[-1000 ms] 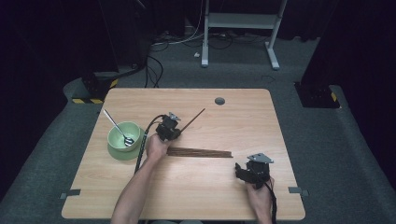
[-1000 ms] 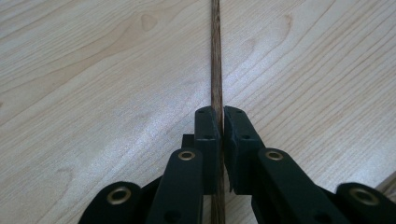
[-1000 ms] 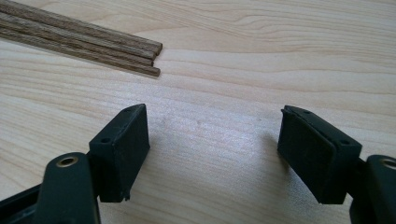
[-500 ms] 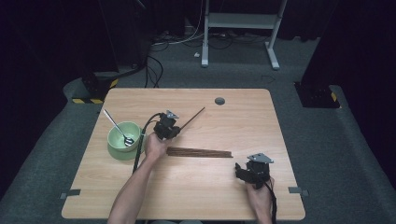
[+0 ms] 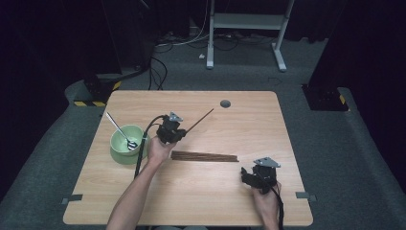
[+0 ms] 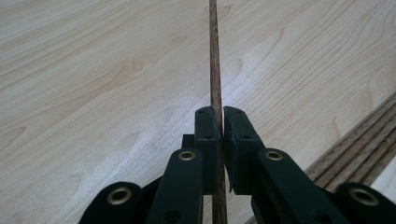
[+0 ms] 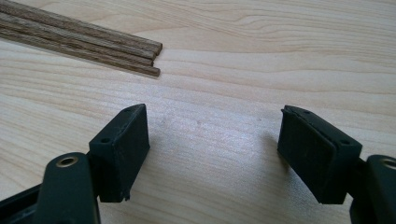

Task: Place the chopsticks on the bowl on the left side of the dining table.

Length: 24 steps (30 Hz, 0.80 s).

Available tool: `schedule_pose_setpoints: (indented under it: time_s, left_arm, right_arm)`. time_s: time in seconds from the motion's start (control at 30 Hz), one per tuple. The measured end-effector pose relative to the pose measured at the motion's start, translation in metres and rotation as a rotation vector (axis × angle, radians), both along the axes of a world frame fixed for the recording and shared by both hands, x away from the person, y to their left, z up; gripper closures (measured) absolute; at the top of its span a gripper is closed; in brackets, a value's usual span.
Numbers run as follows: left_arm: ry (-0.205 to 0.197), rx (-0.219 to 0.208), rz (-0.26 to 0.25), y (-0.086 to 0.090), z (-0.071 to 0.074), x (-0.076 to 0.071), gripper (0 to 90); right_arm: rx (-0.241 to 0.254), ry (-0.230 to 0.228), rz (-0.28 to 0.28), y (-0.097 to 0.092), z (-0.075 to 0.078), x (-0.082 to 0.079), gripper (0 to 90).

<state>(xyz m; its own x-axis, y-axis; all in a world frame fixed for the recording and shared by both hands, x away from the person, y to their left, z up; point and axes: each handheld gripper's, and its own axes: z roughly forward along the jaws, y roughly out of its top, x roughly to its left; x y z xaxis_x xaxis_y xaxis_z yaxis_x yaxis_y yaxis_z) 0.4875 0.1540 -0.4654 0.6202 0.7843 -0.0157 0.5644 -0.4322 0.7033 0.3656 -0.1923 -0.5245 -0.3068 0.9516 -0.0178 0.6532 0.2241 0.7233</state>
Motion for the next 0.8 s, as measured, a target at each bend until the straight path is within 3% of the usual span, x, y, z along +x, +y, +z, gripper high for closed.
schedule_pose_setpoints:
  time_s: [0.8]
  left_arm:
    - [-0.017, -0.034, -0.060, 0.011, 0.025, -0.021, 84.3]
  right_arm:
    - [0.000, 0.001, 0.000, 0.000, 0.000, 0.000, 24.3]
